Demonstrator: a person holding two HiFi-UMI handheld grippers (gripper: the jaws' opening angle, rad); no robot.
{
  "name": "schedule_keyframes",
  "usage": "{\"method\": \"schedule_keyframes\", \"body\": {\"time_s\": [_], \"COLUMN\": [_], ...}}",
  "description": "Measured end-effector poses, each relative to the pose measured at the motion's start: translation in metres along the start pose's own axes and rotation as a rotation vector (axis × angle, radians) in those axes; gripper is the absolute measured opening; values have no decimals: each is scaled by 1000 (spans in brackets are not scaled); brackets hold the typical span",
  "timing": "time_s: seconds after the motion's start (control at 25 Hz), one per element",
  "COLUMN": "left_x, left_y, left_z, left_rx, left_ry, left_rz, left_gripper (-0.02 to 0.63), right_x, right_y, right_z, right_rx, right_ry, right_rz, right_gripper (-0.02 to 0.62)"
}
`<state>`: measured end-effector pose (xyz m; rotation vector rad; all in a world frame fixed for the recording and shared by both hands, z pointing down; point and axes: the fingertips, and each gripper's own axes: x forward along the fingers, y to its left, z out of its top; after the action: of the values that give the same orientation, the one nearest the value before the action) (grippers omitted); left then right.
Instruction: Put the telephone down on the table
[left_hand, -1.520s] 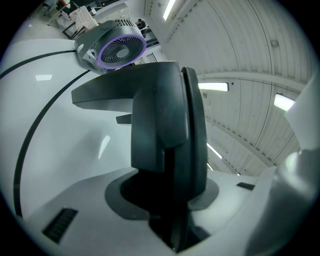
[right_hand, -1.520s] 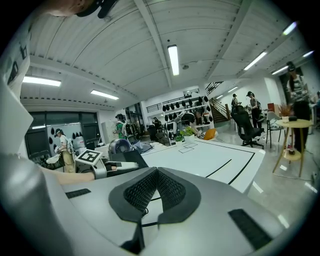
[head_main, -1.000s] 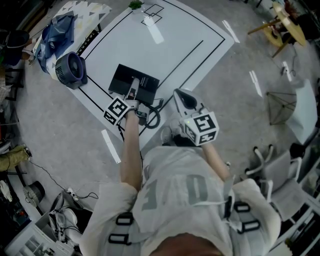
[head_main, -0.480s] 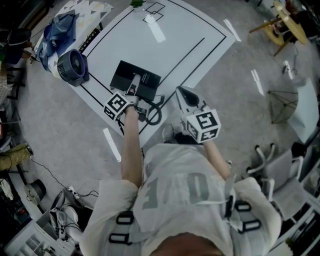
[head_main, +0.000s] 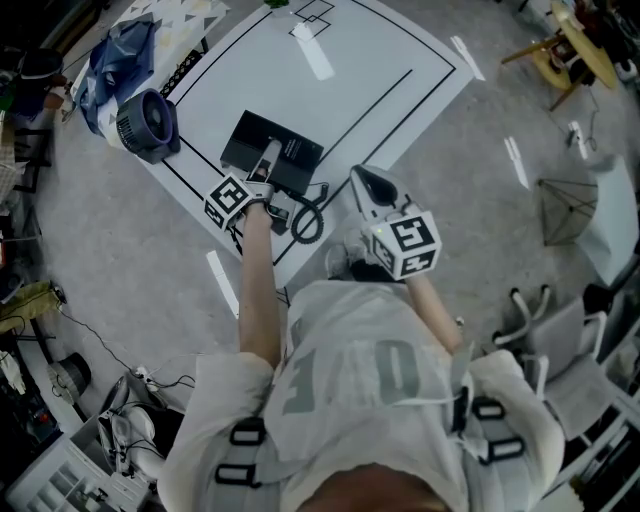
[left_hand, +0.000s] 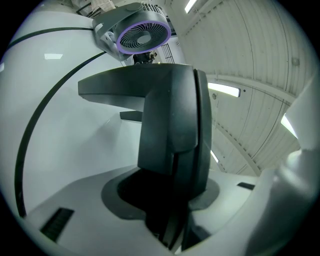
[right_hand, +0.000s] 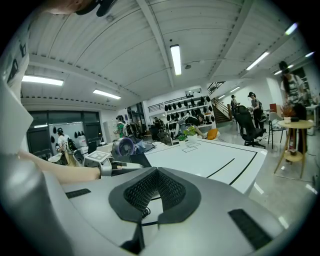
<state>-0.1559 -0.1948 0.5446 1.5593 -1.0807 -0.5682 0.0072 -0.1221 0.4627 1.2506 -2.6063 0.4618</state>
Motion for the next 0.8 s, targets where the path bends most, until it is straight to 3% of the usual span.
{"method": "schedule_keyframes", "body": {"time_s": [0.44, 0.8], "left_x": [-8, -20], "left_y": [14, 24], "left_z": [10, 12], "left_rx": [-110, -105], "left_ry": [-77, -116], "left_rz": [56, 169], "left_gripper": [254, 304], "right_x": [0, -2], "right_y": [1, 5], "right_z": [-2, -2], "right_rx": [1, -4], "right_ry": [-6, -8], "right_rz": [-11, -11], "right_gripper": [8, 8]}}
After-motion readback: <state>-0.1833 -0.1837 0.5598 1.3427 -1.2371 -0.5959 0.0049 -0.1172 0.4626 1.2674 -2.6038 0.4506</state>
